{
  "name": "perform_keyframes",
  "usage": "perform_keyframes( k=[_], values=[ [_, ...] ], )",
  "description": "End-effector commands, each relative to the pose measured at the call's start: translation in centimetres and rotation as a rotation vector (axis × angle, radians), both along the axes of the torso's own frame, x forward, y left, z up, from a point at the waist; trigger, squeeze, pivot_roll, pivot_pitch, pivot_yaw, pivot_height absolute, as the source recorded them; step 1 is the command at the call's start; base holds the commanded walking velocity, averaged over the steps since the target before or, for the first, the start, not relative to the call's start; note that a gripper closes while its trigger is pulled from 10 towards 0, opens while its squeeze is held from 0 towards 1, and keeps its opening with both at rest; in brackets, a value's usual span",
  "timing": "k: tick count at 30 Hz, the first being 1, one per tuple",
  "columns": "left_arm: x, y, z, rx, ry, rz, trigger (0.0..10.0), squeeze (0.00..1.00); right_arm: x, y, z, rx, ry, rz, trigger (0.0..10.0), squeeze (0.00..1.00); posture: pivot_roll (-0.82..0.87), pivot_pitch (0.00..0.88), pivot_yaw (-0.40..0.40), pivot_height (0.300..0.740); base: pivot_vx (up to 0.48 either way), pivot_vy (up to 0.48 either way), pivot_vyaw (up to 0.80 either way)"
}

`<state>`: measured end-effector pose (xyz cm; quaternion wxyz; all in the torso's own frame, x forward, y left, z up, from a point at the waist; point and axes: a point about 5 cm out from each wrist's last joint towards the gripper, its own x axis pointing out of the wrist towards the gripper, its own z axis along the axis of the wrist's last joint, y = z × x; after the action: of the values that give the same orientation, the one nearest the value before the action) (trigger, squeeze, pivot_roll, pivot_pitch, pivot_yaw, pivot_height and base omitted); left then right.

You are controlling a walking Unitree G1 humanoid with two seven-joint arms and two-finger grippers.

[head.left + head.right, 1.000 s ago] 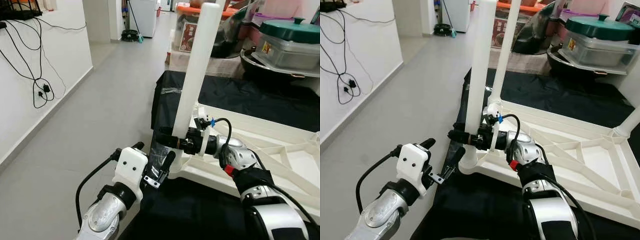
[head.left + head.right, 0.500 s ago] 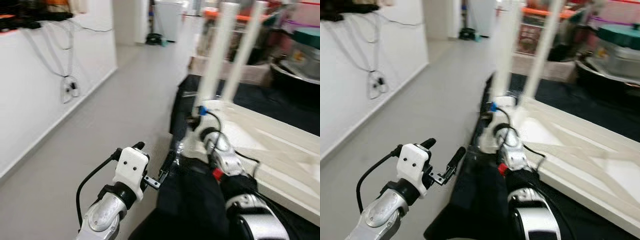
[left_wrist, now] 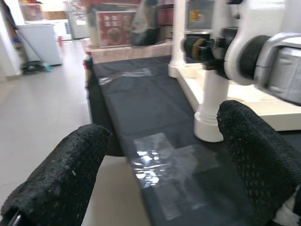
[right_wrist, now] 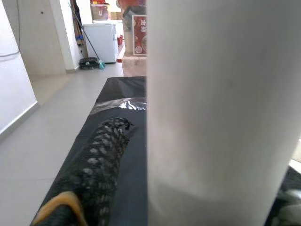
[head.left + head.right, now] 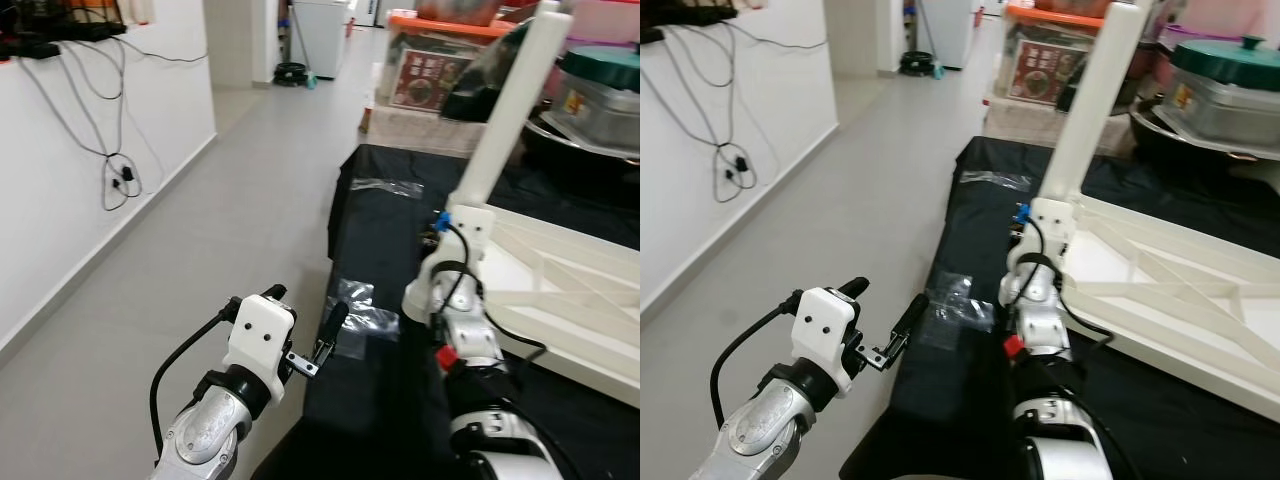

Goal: Building children table

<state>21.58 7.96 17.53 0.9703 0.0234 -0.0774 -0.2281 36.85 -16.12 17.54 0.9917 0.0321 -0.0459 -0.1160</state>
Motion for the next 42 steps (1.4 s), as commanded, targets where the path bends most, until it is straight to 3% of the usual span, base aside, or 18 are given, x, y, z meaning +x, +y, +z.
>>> perform_keyframes(
  k=[1,5,6,7,9,13,19,23,24,25,26,31,35,37,38,40,41,42],
  values=[
    [0.1,0.1,-0.1,0.005,0.006,0.005,10.0,0.0,0.5,0.9,1.1,0.06,-0.06,0.145,10.0,0.0,0.12,0.008,-0.099,0.74,0.0,0.0,0.0],
    [0.1,0.1,-0.2,0.005,0.006,0.005,10.0,0.0,0.6,1.9,1.2,0.147,-0.075,0.346,10.0,0.0,0.12,0.007,-0.098,0.74,0.0,0.0,0.0],
    [0.1,0.1,-0.1,0.005,0.006,0.005,10.0,0.0,0.2,2.6,1.1,0.166,-0.081,0.615,10.0,0.0,0.12,0.005,-0.093,0.74,0.0,0.0,0.0],
    [0.1,0.1,-0.1,0.004,0.006,0.005,10.0,0.0,-0.1,2.8,0.8,0.17,-0.071,0.731,10.0,0.0,0.12,0.004,-0.092,0.74,0.0,0.0,0.0],
    [0.1,0.1,-0.1,0.004,0.006,0.005,10.0,0.0,-0.1,2.8,0.8,0.17,-0.071,0.731,10.0,0.0,0.12,0.004,-0.092,0.74,0.0,0.0,0.0],
    [0.0,0.1,-0.1,0.005,0.003,0.004,10.0,0.0,-1.7,1.9,-0.4,0.195,0.048,1.213,10.0,0.0,0.12,0.0,-0.098,0.74,0.0,0.0,0.0],
    [0.0,0.0,-0.1,0.005,0.002,0.002,10.0,0.0,-2.4,2.5,-1.5,0.115,0.151,1.485,10.0,0.0,0.14,0.0,-0.101,0.74,0.0,0.0,0.0],
    [-0.1,0.0,-0.1,0.008,0.002,0.003,10.0,0.0,-2.0,3.3,-1.7,0.068,0.162,1.482,10.0,0.0,0.14,0.0,-0.102,0.74,0.0,0.0,0.0],
    [-0.1,0.0,-0.1,0.008,0.002,0.004,10.0,0.0,-1.8,3.7,-1.7,0.044,0.154,1.481,8.5,0.0,0.14,0.0,-0.104,0.74,0.0,0.0,0.0],
    [-0.1,0.0,-0.1,0.008,0.002,0.004,10.0,0.0,-1.8,3.7,-1.7,0.044,0.154,1.481,8.5,0.0,0.14,0.0,-0.104,0.74,0.0,0.0,0.0],
    [-0.1,0.1,-0.1,0.011,0.002,0.005,10.0,0.0,-1.7,4.1,-1.6,0.04,0.15,1.484,0.0,0.0,0.14,0.0,-0.106,0.74,0.0,0.0,0.0],
    [-0.1,0.1,-0.2,0.012,0.002,0.006,10.0,0.0,-1.7,4.4,-1.2,0.039,0.115,1.497,0.0,0.0,0.14,0.0,-0.103,0.74,0.0,0.0,0.0],
    [-0.1,0.1,-0.2,0.011,0.003,0.006,10.0,0.0,-1.2,4.1,-0.6,0.037,0.063,1.407,0.0,0.0,0.14,0.0,-0.101,0.74,0.0,0.0,0.0],
    [-0.1,0.1,-0.3,0.01,0.007,0.004,10.0,0.0,0.6,3.0,0.2,0.103,0.002,1.07,0.0,0.0,0.13,0.0,-0.094,0.74,0.0,0.0,0.0],
    [-0.1,0.1,-0.3,0.01,0.007,0.004,10.0,0.0,0.6,3.0,0.2,0.103,0.002,1.07,0.0,0.0,0.13,0.0,-0.094,0.74,0.0,0.0,0.0],
    [-0.2,0.0,-0.5,0.008,0.011,-0.001,10.0,0.0,1.9,0.8,0.2,0.089,-0.013,0.575,0.0,0.0,0.12,0.0,-0.09,0.74,0.0,0.0,0.0],
    [-0.2,0.0,-0.5,0.008,0.011,-0.001,10.0,0.0,1.9,0.8,0.2,0.089,-0.013,0.575,0.0,0.0,0.12,0.0,-0.09,0.74,0.0,0.0,0.0],
    [-0.2,-0.1,-0.5,0.007,0.013,-0.003,10.0,0.0,1.7,-0.3,-0.2,0.063,-0.003,0.354,0.0,0.0,0.13,0.0,-0.091,0.74,0.0,0.0,0.0]
  ],
)
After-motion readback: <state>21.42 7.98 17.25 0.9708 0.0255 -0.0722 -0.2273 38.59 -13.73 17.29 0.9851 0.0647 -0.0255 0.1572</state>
